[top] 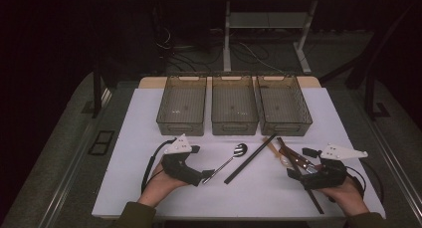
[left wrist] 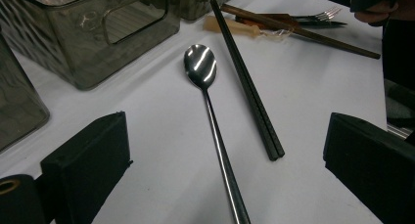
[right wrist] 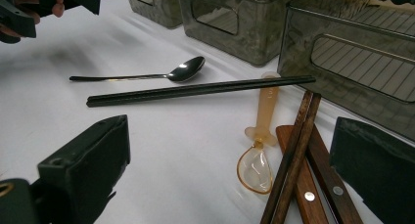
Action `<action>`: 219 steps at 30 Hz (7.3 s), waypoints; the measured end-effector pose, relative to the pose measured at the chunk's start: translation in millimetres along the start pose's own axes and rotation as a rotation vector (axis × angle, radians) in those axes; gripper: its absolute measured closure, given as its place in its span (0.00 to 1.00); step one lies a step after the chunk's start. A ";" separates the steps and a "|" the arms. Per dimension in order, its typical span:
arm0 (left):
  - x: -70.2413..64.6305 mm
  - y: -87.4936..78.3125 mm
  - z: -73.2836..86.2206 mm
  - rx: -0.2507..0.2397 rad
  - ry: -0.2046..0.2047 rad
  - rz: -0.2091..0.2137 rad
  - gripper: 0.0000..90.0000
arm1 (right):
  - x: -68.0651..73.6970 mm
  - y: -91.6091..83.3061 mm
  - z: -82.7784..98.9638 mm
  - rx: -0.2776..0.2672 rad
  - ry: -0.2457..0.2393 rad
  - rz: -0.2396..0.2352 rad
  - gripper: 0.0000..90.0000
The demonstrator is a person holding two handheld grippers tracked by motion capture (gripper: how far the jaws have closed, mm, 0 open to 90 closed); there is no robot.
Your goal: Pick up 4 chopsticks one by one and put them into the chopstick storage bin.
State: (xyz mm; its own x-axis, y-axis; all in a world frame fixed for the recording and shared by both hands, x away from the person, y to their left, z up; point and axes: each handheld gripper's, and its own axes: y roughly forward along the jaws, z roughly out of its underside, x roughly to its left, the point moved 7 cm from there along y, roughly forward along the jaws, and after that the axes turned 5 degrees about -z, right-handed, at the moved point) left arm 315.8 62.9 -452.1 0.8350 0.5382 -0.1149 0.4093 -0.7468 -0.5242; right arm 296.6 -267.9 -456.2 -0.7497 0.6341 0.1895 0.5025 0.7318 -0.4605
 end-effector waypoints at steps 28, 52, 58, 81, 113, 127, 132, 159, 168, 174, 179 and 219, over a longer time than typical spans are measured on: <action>-3.5 23.0 -18.4 -0.023 0.001 -0.001 0.22 | 2.5 3.0 1.5 0.009 -0.014 -0.002 0.02; -18.7 54.7 -33.6 0.000 0.043 0.043 0.41 | 2.8 4.4 1.7 0.012 -0.011 -0.001 0.02; -21.1 64.2 -34.6 0.015 0.046 0.054 0.51 | 2.2 3.5 1.2 0.006 -0.013 0.000 0.02; -32.5 87.1 -16.8 0.139 0.054 0.036 0.83 | 2.8 4.9 1.0 0.009 -0.015 -0.003 0.02; -36.0 98.9 -5.3 0.208 0.074 0.022 0.87 | 2.5 5.9 1.8 0.018 -0.019 -0.002 0.02; -35.5 101.9 -1.9 0.211 0.073 -0.005 0.88 | 2.9 6.0 2.0 0.020 -0.020 -0.004 0.02; -34.2 101.5 -1.7 0.217 0.071 -0.019 0.90 | 3.0 6.0 2.0 0.021 -0.021 -0.006 0.02; -33.4 102.1 -2.2 0.209 0.029 -0.063 0.94 | 3.0 6.3 2.3 0.024 -0.024 -0.009 0.02; -33.0 101.4 -2.5 0.210 0.032 -0.059 0.94 | 2.9 7.6 3.4 0.033 -0.024 -0.010 0.02; -33.8 99.6 -5.7 0.184 0.025 -0.039 0.95 | 3.2 7.6 3.3 0.033 -0.024 -0.011 0.02; -33.0 94.6 -8.2 0.184 0.025 -0.028 0.95 | 3.1 6.8 2.9 0.028 -0.024 -0.010 0.02; -3.7 12.0 -32.0 0.090 0.097 0.117 0.95 | 3.8 5.7 2.2 0.022 -0.026 -0.014 0.02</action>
State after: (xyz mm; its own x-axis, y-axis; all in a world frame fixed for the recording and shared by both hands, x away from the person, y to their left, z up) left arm 329.4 39.4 -431.0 0.9082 0.4064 -0.1000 0.2763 -0.7617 -0.5861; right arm 295.6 -261.9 -460.0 -0.7673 0.6173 0.1737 0.4828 0.7343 -0.4771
